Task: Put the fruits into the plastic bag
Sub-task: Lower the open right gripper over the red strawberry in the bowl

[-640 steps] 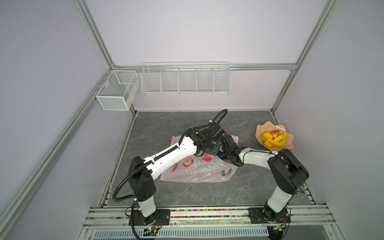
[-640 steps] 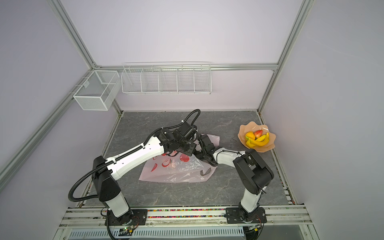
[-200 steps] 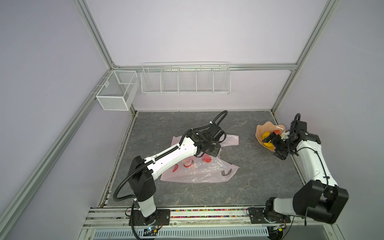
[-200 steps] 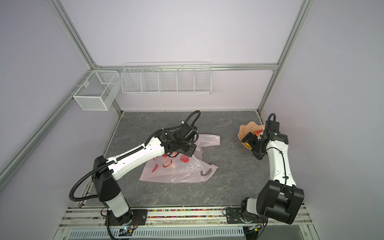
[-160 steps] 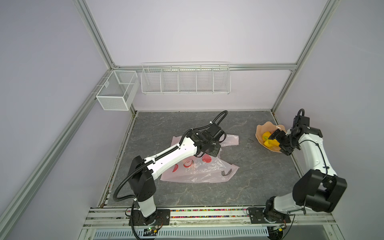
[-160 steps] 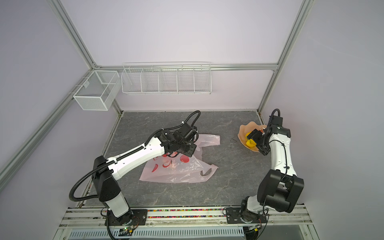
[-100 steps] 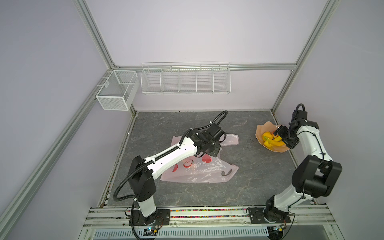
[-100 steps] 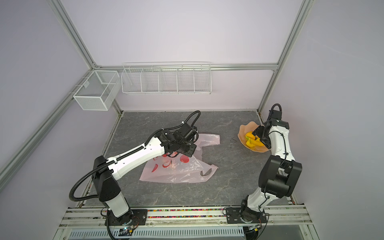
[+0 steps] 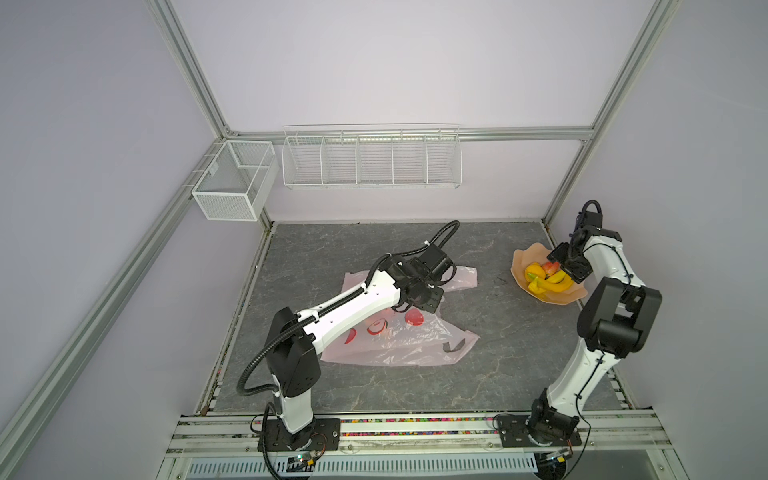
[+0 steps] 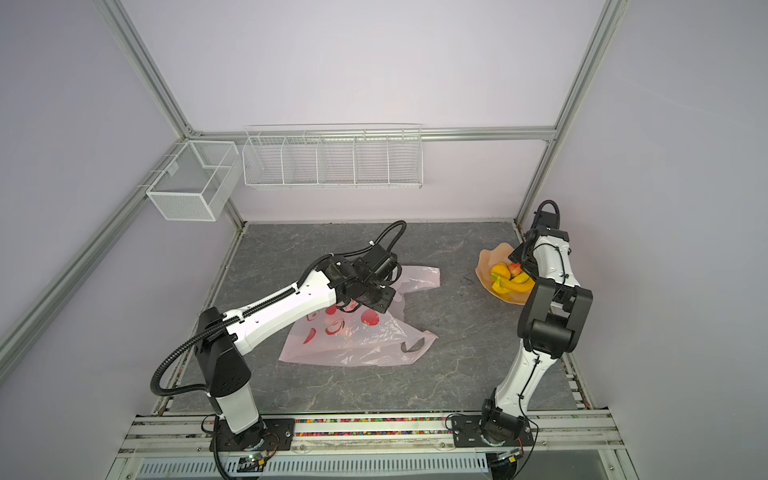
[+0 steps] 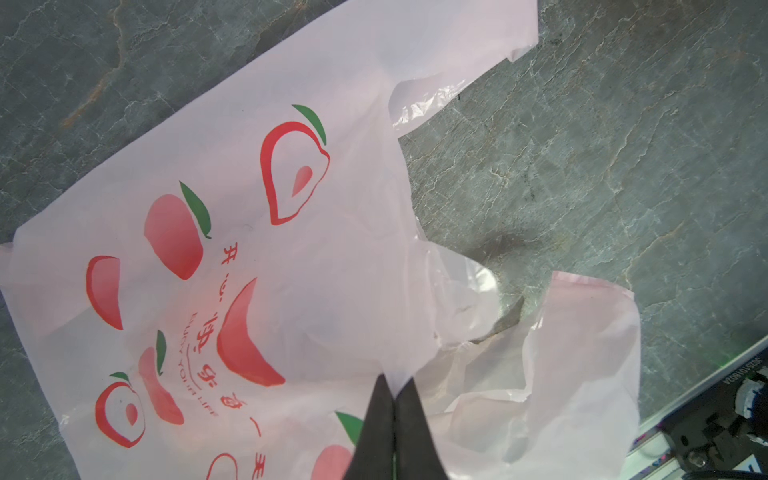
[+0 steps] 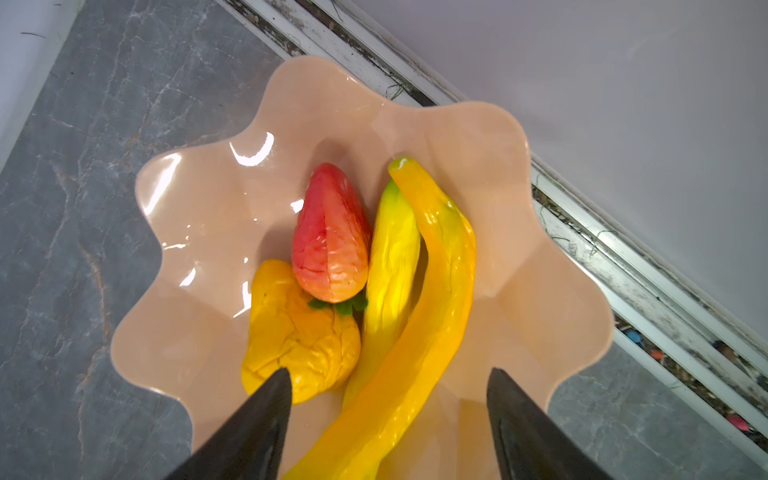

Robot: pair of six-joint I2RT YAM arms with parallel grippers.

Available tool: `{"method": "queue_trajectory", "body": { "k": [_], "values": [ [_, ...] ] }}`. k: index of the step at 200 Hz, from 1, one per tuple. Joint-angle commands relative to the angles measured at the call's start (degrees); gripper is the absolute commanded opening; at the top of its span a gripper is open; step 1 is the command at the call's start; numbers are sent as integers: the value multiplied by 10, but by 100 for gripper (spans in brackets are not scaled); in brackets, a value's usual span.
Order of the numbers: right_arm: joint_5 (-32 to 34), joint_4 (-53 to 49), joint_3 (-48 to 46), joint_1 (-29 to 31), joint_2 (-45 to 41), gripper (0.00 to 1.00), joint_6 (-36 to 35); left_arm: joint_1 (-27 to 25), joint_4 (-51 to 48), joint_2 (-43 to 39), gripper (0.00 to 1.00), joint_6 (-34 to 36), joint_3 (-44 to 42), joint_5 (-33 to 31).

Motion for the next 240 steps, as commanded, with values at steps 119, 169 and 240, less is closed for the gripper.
{"method": "queue_trajectory", "body": {
  "k": [119,169,240],
  "values": [
    [1,-38,173,31,177,71,17,-3,-26,38,0,-3,28,4],
    [15,-46,190,35,196,71,13,-3,-25,42,0,-3,30,7],
    [23,-67,216,39,227,69,11,-3,-27,39,0,1,27,6]
  ]
}}
